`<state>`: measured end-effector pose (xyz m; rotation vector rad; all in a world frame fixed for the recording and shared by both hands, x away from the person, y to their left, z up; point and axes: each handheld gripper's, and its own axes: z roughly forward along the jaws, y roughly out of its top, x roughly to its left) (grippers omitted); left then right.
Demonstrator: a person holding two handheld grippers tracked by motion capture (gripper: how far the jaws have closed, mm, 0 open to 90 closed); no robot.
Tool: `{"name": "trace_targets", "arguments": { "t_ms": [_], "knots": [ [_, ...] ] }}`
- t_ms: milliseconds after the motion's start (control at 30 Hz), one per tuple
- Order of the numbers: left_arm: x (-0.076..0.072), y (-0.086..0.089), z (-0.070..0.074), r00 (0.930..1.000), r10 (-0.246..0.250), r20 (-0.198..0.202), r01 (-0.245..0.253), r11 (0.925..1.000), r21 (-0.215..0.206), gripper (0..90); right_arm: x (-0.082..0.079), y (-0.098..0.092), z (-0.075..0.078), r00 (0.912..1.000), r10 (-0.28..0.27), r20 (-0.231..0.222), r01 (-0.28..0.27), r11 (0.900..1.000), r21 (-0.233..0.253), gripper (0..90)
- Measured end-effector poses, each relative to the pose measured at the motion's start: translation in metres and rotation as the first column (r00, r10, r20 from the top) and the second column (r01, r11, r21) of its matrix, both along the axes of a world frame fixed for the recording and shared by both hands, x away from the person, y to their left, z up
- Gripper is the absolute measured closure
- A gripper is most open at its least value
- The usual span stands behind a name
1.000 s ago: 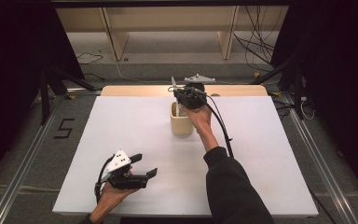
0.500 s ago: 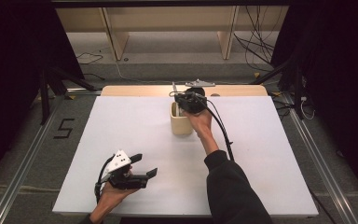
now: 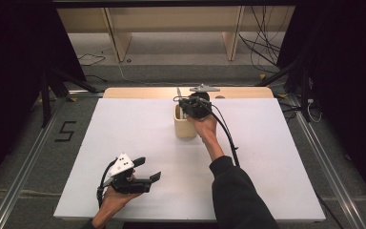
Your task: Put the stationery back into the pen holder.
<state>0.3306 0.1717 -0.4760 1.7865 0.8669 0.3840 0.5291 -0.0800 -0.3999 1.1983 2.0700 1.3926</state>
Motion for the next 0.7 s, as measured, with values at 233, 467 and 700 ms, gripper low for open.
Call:
{"name": "trace_targets", "arguments": {
  "t_ms": [233,467,700],
  "knots": [
    [0.0,0.0,0.0,1.0,0.001,0.0,-0.001,1.0,0.001,15.9,-0.001,0.001,-0.001,1.0,0.002,-0.009,-0.003,1.0,-0.015,77.9],
    [0.0,0.001,0.0,1.0,0.0,0.0,0.0,1.0,0.003,15.8,-0.003,-0.003,0.003,0.9999,0.009,-0.013,-0.009,1.0,0.002,66.0],
    [0.0,0.0,0.0,1.0,0.001,-0.003,-0.001,1.0,-0.001,15.9,-0.009,-0.009,0.014,0.9995,0.03,0.002,-0.03,0.999,0.033,55.1]
  ]
}}
